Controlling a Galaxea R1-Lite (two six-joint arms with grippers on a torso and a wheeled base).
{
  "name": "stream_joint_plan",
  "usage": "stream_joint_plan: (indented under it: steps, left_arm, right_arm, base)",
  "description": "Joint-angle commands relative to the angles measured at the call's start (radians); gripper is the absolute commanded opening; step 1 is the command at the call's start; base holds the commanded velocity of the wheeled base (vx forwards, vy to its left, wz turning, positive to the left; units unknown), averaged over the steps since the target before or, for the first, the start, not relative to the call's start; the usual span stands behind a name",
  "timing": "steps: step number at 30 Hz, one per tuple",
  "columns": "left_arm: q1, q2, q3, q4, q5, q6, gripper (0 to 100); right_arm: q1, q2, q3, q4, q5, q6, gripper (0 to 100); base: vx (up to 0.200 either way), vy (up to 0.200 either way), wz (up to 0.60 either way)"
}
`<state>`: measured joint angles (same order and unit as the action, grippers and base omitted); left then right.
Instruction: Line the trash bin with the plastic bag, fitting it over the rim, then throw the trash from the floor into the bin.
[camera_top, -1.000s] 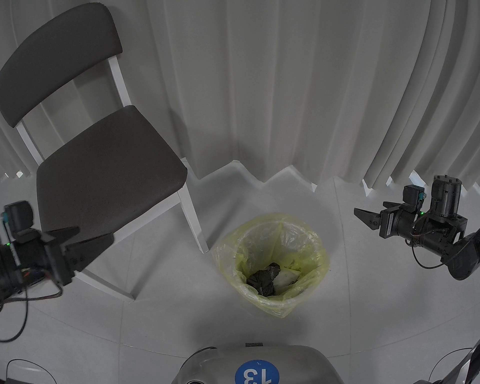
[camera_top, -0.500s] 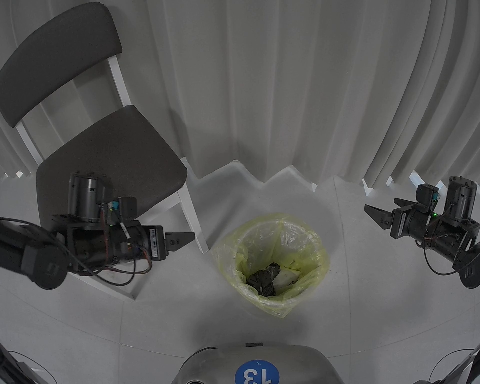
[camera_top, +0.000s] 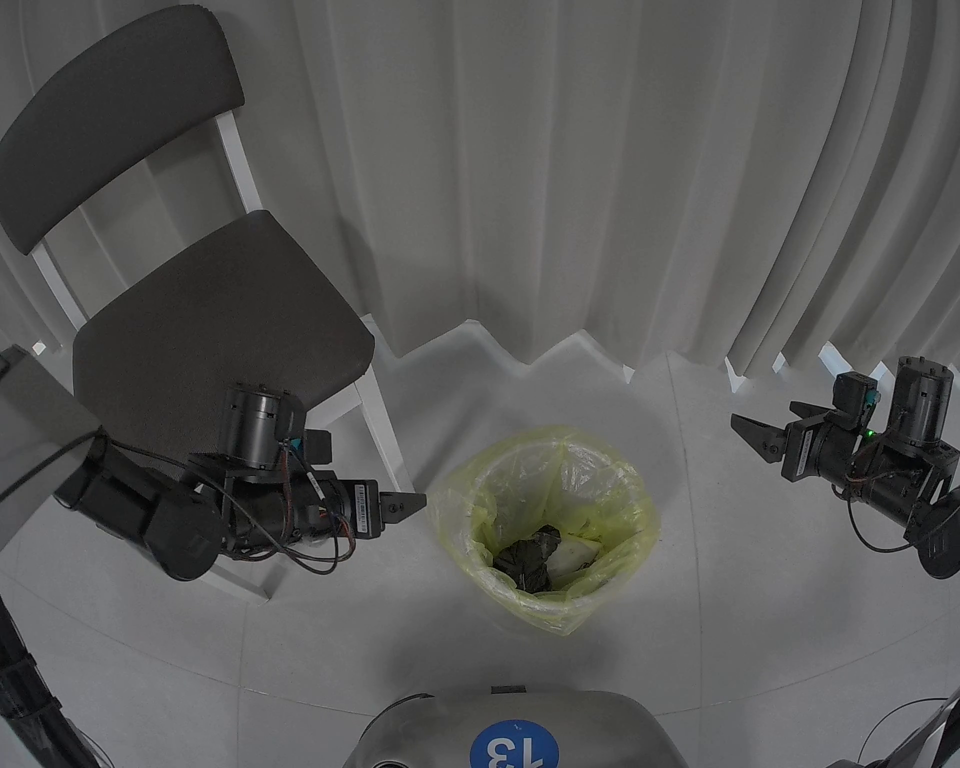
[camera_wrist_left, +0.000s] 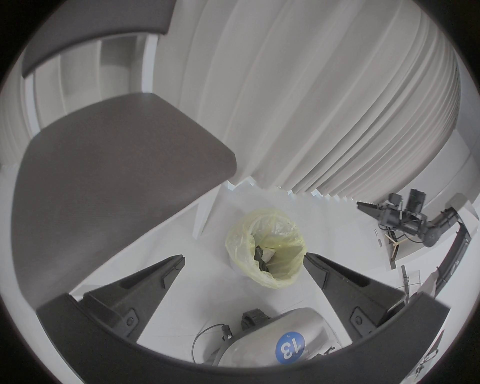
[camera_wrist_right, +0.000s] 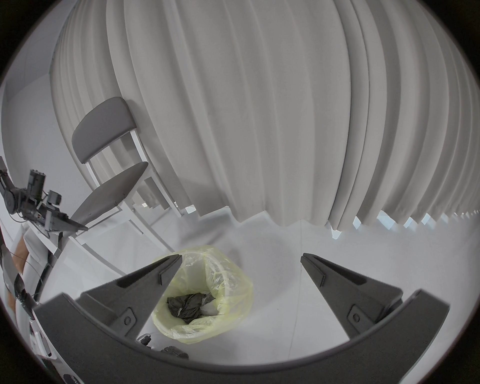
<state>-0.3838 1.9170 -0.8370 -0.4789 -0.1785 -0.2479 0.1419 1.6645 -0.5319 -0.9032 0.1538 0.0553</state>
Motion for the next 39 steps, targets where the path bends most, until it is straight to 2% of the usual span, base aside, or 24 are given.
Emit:
stream_joint_plan:
  steps: [1, 16, 39]
  left_arm:
    - [-0.015, 0.096, -0.048, 0.0, 0.002, -0.033, 100]
    - [-0.055, 0.353, -0.281, 0.013, -0.009, -0.039, 100]
    - [-0.049, 0.447, -0.381, -0.001, -0.015, -0.041, 100]
  right_arm:
    - [0.001, 0.026, 0.001, 0.0, 0.0, -0.002, 100]
    - [0.001, 0.069, 0.0, -0.002, 0.003, -0.008, 100]
    - [-0.004, 0.087, -0.005, -0.002, 0.003, -0.005, 100]
  base:
    - [0.0, 0.0, 0.0]
    - [0.0, 0.0, 0.0]
    - [0.0, 0.0, 0.0]
